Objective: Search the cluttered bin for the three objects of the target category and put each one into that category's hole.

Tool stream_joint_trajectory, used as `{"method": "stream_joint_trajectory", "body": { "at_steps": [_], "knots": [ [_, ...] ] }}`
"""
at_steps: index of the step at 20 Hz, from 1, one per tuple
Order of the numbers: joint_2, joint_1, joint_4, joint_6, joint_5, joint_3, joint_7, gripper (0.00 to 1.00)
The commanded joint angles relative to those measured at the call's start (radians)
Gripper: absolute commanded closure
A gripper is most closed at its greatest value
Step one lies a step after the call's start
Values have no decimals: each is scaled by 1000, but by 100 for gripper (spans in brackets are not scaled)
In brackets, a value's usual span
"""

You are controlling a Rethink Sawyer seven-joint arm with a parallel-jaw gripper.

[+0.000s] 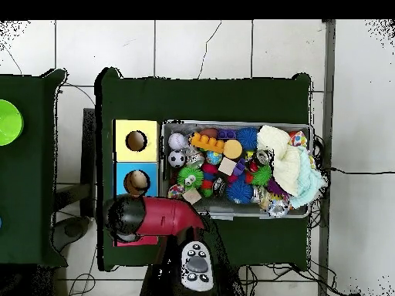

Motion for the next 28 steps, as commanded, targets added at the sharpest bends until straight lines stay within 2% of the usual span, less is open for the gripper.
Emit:
{"method": "stream_joint_trajectory", "body": {
  "at_steps": [1,5,9,16,22,25,28],
  "knots": [
    [-138,-134,-18,-31,-25,-9,12,0],
    [-120,-168,-19,5,-5,24,35,0],
    [-112,-180,-1,-14,-16,41,45,0],
    [-76,-166,5,-60,-26,59,86,0],
    [-50,-155,7,-86,-41,63,80,0],
    [20,-167,-13,-161,-99,59,35,0],
    [126,-170,-69,-228,-195,25,-6,0]
  ]
}}
